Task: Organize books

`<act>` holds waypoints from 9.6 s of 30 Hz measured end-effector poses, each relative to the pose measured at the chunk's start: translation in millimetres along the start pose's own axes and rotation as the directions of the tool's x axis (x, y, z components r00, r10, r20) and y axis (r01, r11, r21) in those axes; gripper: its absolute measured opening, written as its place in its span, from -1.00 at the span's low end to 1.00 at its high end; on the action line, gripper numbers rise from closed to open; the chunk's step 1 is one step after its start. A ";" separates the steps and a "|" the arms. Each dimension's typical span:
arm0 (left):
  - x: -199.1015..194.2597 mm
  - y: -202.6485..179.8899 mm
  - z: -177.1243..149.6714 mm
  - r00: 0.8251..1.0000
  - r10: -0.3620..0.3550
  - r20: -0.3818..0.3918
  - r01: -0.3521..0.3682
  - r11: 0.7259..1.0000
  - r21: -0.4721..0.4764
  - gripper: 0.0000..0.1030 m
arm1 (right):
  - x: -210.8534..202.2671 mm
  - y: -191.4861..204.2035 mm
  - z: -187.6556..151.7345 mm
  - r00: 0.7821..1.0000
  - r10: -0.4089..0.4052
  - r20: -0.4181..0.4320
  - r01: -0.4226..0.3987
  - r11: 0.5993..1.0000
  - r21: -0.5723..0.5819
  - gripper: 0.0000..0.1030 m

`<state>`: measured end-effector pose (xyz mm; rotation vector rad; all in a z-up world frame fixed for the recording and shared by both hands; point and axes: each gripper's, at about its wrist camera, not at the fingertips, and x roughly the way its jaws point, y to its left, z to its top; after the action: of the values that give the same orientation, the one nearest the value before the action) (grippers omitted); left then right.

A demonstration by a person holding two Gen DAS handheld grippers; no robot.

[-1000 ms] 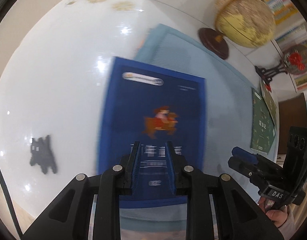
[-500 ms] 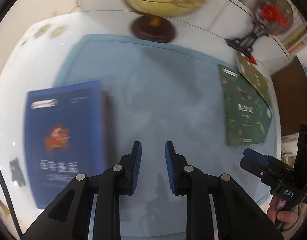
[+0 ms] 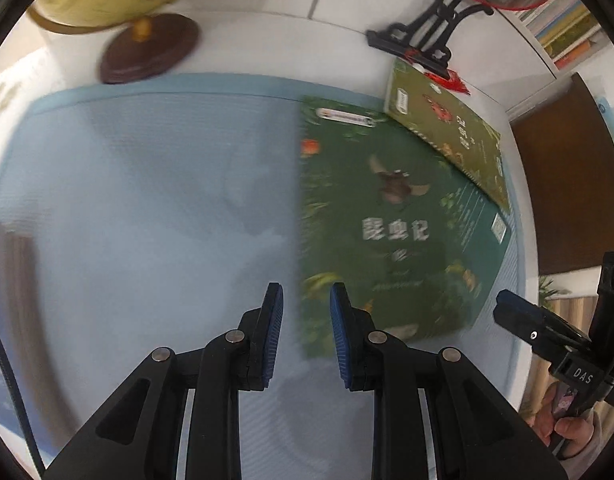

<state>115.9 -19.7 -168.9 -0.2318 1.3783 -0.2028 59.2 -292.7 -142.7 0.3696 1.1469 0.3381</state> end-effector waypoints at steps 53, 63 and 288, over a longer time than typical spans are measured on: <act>52.3 -38.8 -13.9 0.973 -0.202 -0.112 0.193 0.978 -0.081 -0.59 | 25.1 -2.4 18.3 0.996 0.002 -0.092 -0.024 0.973 -0.231 0.24; 43.7 14.2 -117.3 0.927 -0.263 -0.267 0.237 0.963 -0.127 -0.58 | 31.9 -1.7 -103.6 0.967 0.159 -0.200 -0.162 0.987 -0.003 0.23; 82.7 10.5 -39.3 0.853 -0.384 -0.353 0.377 0.922 -0.091 -0.60 | 38.8 -34.1 -118.2 0.912 0.336 -0.236 -0.329 0.942 0.068 -0.11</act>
<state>92.3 -34.3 -256.8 -0.5048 1.6961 -0.5894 -33.2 -292.8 -232.8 0.5617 1.3315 0.6838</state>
